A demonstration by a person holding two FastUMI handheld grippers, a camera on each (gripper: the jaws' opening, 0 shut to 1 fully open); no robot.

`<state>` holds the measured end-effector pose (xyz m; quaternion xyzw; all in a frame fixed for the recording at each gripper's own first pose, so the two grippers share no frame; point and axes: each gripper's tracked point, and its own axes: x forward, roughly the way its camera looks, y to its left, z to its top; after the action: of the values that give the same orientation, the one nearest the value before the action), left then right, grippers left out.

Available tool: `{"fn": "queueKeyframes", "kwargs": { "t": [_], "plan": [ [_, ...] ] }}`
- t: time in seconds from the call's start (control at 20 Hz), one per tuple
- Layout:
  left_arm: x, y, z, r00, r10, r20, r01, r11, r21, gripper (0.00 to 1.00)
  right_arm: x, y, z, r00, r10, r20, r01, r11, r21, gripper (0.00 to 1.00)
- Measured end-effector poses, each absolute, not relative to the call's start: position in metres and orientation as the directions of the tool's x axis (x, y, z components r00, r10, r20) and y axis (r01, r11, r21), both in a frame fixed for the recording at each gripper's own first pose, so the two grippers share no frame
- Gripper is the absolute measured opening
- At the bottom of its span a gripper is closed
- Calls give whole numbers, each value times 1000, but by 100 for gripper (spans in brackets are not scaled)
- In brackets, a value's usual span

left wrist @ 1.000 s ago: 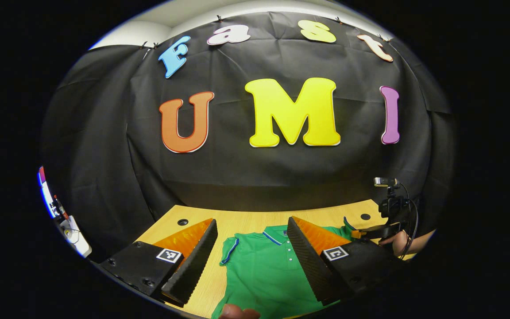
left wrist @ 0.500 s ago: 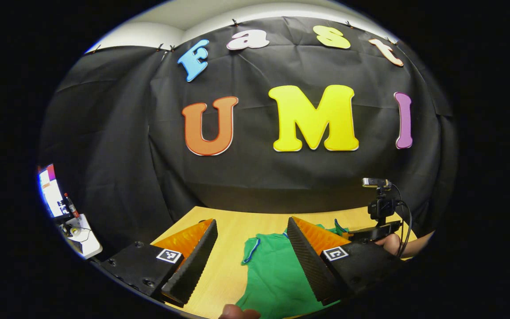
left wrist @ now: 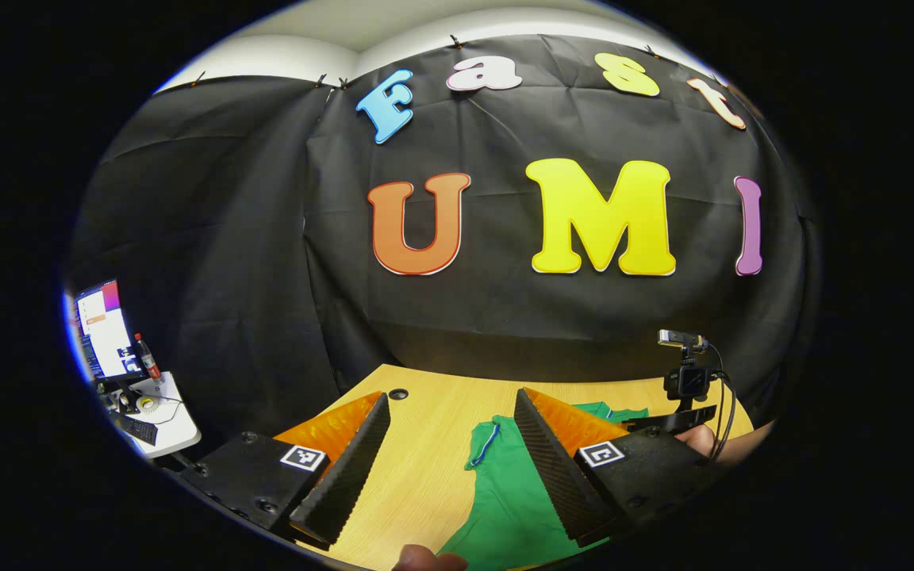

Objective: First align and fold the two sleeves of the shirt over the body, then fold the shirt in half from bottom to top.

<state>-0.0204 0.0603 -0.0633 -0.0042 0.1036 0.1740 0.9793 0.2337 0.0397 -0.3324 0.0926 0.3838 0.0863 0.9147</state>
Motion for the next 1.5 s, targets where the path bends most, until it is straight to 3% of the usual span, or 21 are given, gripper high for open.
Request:
{"fn": "queueKeyframes", "kwargs": {
  "t": [0.2,0.4,0.45,0.95,1.15,1.2,1.5],
  "plan": [
    [-15,59,-65,928,312,-205,-318,948,1,100,217,25,-315,713,205,-671,-82,974,211,96],
    [-2,51,-76,952,219,-214,-227,974,-16,100,199,14,-276,770,182,-612,-104,981,162,92],
    [1,52,-79,954,203,-220,-212,977,-19,100,193,12,-265,784,177,-595,-106,983,153,96],
    [49,48,-138,961,14,-275,-32,998,-62,100,115,-32,-168,880,101,-463,-85,995,56,96],
    [72,49,-180,943,-24,-332,1,998,-69,100,82,-49,-152,886,63,-460,-40,997,59,92],
    [78,50,-190,940,-29,-340,7,998,-66,100,78,-53,-149,889,58,-454,-37,998,54,96],
    [114,66,-267,903,-18,-429,-16,997,-76,100,59,-87,-144,883,-26,-468,39,999,19,96]
  ]
}}
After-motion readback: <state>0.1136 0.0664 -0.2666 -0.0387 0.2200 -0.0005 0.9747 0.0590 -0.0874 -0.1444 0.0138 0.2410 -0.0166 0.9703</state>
